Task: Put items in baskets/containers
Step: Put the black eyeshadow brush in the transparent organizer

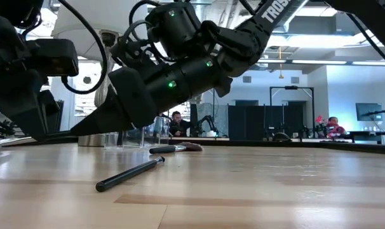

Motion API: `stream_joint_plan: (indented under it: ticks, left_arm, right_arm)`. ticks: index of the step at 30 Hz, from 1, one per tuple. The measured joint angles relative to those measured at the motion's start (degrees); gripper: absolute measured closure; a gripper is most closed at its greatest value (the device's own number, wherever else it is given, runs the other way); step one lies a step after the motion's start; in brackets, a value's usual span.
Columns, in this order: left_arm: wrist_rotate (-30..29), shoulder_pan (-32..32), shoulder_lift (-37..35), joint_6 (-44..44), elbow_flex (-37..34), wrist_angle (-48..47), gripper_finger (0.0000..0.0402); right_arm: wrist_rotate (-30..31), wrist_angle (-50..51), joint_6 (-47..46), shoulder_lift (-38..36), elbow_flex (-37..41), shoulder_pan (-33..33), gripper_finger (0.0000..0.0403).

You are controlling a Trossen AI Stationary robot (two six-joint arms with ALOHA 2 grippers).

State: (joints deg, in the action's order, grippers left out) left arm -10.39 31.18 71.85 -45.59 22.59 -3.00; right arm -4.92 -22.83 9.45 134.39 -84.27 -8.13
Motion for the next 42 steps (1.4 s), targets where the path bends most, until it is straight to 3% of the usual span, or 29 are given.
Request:
stream_joint_plan:
  ticks: [6,26,31,37,42]
  left_arm:
    - [-1.1,-0.4,0.0,0.8,0.0,0.9,0.0380]
    - [-1.2,-0.4,0.0,0.8,0.0,1.3,0.0378]
    - [-3.0,-0.4,0.0,1.7,0.0,1.3,0.0358]
    - [-9.7,-0.5,-0.7,3.7,0.1,1.8,0.0319]
    - [-21.9,-0.5,-5.2,6.8,0.1,2.5,0.0303]
  right_arm:
    - [-5.5,0.6,0.0,0.0,0.0,0.0,0.0288]
    - [-5.6,0.4,0.0,0.0,0.0,0.1,0.0386]
    - [-5.5,0.7,-3.1,0.0,0.0,0.1,0.0381]
    - [-4.7,9.1,-8.4,-3.6,0.1,0.2,0.0391]
    - [5.6,20.7,-4.6,-10.4,0.1,-1.5,0.0384]
